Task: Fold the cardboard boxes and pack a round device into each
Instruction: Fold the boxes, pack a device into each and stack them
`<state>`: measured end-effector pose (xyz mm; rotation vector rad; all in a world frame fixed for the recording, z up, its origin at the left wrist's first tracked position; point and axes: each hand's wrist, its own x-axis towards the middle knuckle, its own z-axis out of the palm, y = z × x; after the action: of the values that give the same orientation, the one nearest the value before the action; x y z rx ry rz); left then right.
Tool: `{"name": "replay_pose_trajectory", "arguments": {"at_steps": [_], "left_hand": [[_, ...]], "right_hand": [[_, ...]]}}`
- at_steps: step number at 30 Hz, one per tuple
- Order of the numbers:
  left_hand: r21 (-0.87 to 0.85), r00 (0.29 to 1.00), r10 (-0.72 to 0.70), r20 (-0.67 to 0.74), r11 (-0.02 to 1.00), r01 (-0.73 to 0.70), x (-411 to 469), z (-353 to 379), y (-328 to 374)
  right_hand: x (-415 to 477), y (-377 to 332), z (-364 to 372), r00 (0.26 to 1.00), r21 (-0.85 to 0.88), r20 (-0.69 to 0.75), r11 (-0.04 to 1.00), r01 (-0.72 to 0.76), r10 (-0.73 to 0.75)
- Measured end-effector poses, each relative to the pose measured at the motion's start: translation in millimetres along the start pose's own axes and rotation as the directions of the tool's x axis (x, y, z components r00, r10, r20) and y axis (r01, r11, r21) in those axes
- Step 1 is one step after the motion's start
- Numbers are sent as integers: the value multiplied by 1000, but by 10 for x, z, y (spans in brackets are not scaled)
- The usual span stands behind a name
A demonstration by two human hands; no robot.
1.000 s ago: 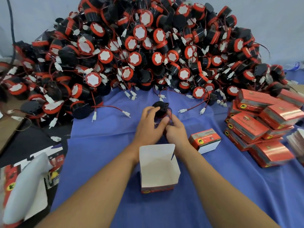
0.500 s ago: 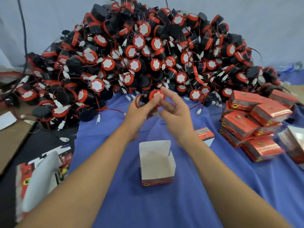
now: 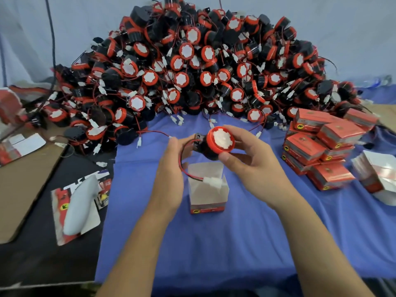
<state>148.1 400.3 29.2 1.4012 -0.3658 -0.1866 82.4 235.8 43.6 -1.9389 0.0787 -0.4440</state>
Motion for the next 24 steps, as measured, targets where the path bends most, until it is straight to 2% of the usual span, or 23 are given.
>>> {"name": "replay_pose_trajectory", "arguments": {"at_steps": [3, 6, 13, 20, 24], "left_hand": [[126, 998, -3, 56, 992, -5, -84, -47, -109], [154, 990, -7, 143, 988, -16, -129, -150, -240], [338, 985, 19, 173, 938, -78, -94, -423, -361], [485, 976, -104, 192, 875, -2, -2, -512, -414], [576, 965, -67, 253, 812, -94, 8, -538, -375]], "right_hand": [[-101, 29, -73, 998, -64, 34, 997, -43, 45], [-145, 21, -110, 996, -126, 67, 991, -55, 63], [-146, 76, -41, 983, -330, 165, 944, -15, 74], [-174, 192, 19, 975, -399, 196, 917, -14, 101], [-171, 290, 19, 966, -434, 210, 900, -47, 151]]}}
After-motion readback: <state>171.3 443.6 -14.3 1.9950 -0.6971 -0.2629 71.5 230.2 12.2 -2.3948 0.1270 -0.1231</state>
